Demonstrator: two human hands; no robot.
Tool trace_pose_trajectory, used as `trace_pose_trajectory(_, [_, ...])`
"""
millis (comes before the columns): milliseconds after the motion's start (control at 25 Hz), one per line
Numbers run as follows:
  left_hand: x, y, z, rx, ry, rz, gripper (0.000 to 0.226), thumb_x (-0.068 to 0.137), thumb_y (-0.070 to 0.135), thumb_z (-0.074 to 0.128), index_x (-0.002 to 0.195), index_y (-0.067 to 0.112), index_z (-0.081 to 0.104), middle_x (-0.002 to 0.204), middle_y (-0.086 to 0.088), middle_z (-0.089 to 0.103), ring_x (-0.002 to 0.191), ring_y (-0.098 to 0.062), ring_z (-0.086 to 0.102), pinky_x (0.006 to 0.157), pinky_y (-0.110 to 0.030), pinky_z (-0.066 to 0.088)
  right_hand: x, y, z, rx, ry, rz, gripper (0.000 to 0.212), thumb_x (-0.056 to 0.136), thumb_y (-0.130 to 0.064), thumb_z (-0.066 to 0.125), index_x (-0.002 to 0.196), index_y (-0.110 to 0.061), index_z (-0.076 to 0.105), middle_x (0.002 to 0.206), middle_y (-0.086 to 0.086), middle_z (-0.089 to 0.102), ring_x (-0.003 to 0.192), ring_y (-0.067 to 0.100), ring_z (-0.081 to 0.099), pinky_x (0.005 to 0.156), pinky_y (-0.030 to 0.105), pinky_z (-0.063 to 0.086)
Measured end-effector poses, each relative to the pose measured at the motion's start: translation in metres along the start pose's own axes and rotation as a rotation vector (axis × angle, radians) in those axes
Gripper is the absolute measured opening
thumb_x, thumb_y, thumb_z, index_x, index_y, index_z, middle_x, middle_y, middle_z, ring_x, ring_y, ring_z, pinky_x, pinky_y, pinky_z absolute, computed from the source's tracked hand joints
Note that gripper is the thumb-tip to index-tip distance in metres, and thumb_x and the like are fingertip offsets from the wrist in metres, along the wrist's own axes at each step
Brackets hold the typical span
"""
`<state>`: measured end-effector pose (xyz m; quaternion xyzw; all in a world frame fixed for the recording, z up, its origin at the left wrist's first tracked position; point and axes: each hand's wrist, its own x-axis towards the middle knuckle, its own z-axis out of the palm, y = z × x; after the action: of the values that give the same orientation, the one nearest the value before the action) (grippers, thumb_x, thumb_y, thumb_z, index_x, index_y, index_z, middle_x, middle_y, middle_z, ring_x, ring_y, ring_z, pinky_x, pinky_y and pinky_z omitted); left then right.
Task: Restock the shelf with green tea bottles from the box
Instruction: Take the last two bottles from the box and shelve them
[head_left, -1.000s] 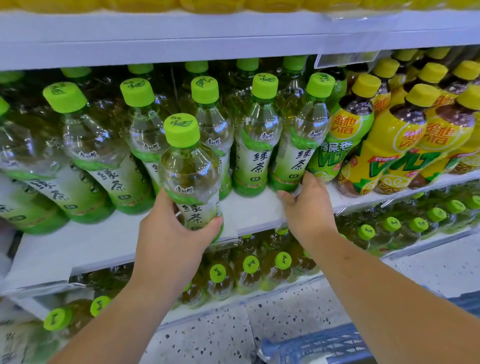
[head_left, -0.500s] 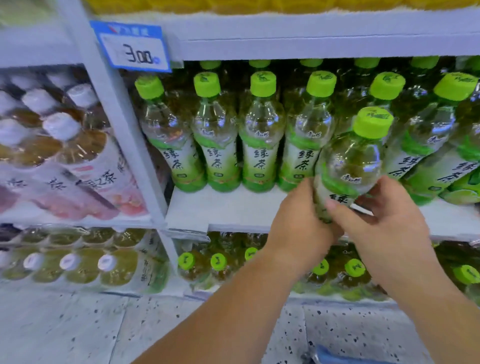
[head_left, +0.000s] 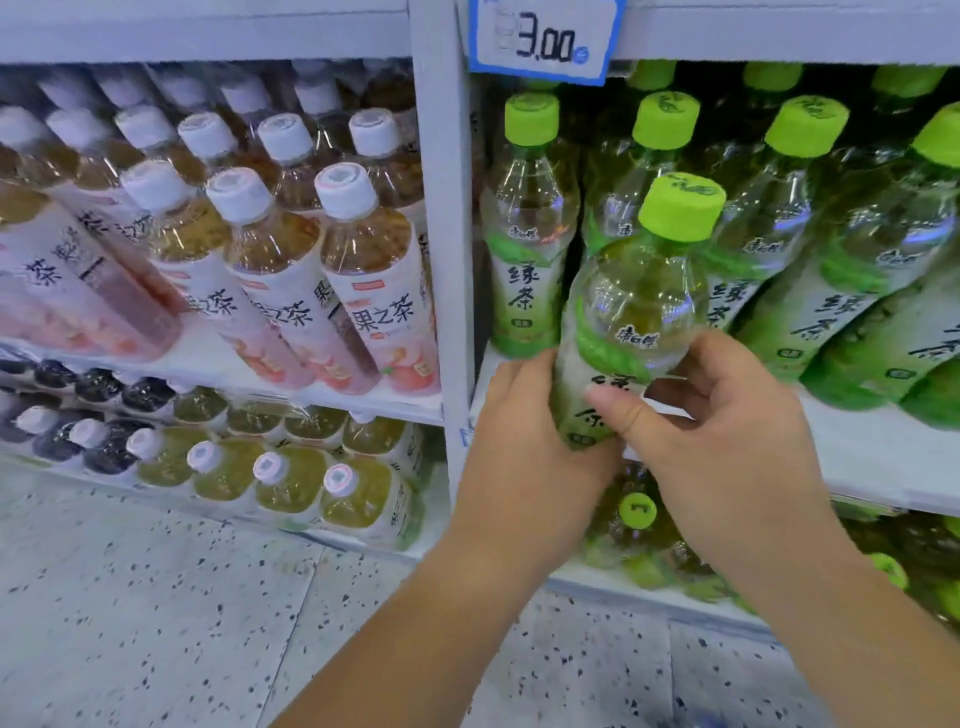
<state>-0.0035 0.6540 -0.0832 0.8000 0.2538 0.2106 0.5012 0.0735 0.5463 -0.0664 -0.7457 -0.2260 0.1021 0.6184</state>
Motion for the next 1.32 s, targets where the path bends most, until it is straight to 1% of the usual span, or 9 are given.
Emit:
trace_pose_trajectory(80, [0.008,-0.009,-0.014,-0.005,0.024,-0.002,0.042,0.079,0.025,0.081,0.115,0.039,0.064,0.108,0.017,0.061,0.1,0.009,0.058,0.08,-0.009,0.047,0.007,-0.002,0.019,0.01,-0.031,-0.014,0.035,0.079,-0.025,0.083,0.107,-0.038,0.069,0.097,-0.029,0.073,0.092,-0.009,0.068,0.067,0.004,0.05])
trace_pose_trajectory(160, [0.014,-0.017,-0.024,-0.017,0.04,-0.019,0.041,0.079,0.022,0.08,0.115,0.035,0.064,0.11,0.012,0.065,0.101,-0.001,0.063,0.085,-0.026,0.054,0.014,-0.003,0.034,-0.014,-0.063,-0.036,0.037,0.08,-0.024,0.082,0.112,-0.037,0.068,0.1,-0.028,0.073,0.096,-0.008,0.068,0.071,0.005,0.05])
trace_pose_trajectory(320, [0.027,-0.021,-0.029,0.083,0.102,-0.021,0.039,0.081,0.026,0.076,0.115,0.029,0.057,0.102,0.01,0.069,0.093,-0.012,0.066,0.075,-0.04,0.056,0.023,0.001,0.05,-0.035,-0.058,-0.058,0.04,0.083,-0.024,0.081,0.119,-0.034,0.067,0.106,-0.026,0.073,0.101,-0.006,0.068,0.077,0.006,0.05])
trace_pose_trajectory(680, [0.035,-0.023,-0.035,0.212,0.061,-0.003,0.032,0.084,0.022,0.076,0.109,0.016,0.058,0.093,-0.001,0.068,0.083,-0.022,0.063,0.071,-0.041,0.052,0.026,0.02,0.059,-0.055,-0.043,-0.045,0.035,0.085,-0.017,0.077,0.117,-0.026,0.067,0.112,-0.012,0.074,0.11,0.007,0.068,0.099,0.037,0.055])
trace_pose_trajectory(800, [0.035,-0.018,-0.035,0.214,0.04,-0.009,0.028,0.086,0.018,0.073,0.109,0.014,0.057,0.093,-0.004,0.069,0.083,-0.024,0.065,0.072,-0.043,0.053,0.025,0.019,0.06,-0.058,-0.043,-0.03,0.031,0.086,-0.016,0.077,0.114,-0.024,0.068,0.11,-0.012,0.074,0.109,0.007,0.068,0.099,0.036,0.055])
trace_pose_trajectory(920, [0.035,-0.012,-0.036,0.231,0.024,-0.026,0.023,0.089,0.014,0.066,0.109,0.012,0.055,0.095,-0.005,0.066,0.085,-0.026,0.063,0.072,-0.043,0.053,0.025,0.014,0.058,-0.079,-0.052,0.0,0.029,0.086,-0.017,0.078,0.112,-0.027,0.069,0.105,-0.016,0.074,0.105,0.002,0.067,0.094,0.023,0.054])
trace_pose_trajectory(1080, [0.031,-0.011,-0.041,0.223,0.034,0.002,0.028,0.086,0.017,0.067,0.114,0.017,0.06,0.1,-0.001,0.065,0.091,-0.019,0.061,0.075,-0.03,0.05,0.024,0.009,0.055,-0.118,-0.086,0.056,0.034,0.086,-0.022,0.079,0.118,-0.027,0.07,0.107,-0.016,0.074,0.106,-0.002,0.065,0.086,0.011,0.051])
trace_pose_trajectory(1240, [0.024,-0.016,-0.048,0.068,0.071,-0.032,0.031,0.084,0.015,0.075,0.112,0.025,0.068,0.108,0.005,0.061,0.098,-0.012,0.065,0.085,-0.03,0.057,0.024,0.007,0.049,-0.105,-0.109,0.168,0.036,0.086,-0.026,0.078,0.122,-0.029,0.069,0.113,-0.015,0.072,0.11,0.006,0.066,0.1,0.036,0.052])
trace_pose_trajectory(1320, [0.023,-0.019,-0.053,-0.067,0.054,-0.079,0.035,0.085,0.009,0.076,0.104,0.038,0.067,0.099,0.016,0.07,0.095,0.002,0.067,0.079,-0.018,0.057,0.023,0.007,0.048,-0.105,-0.107,0.188,0.034,0.087,-0.027,0.078,0.12,-0.028,0.071,0.11,-0.015,0.073,0.107,0.008,0.067,0.1,0.04,0.053])
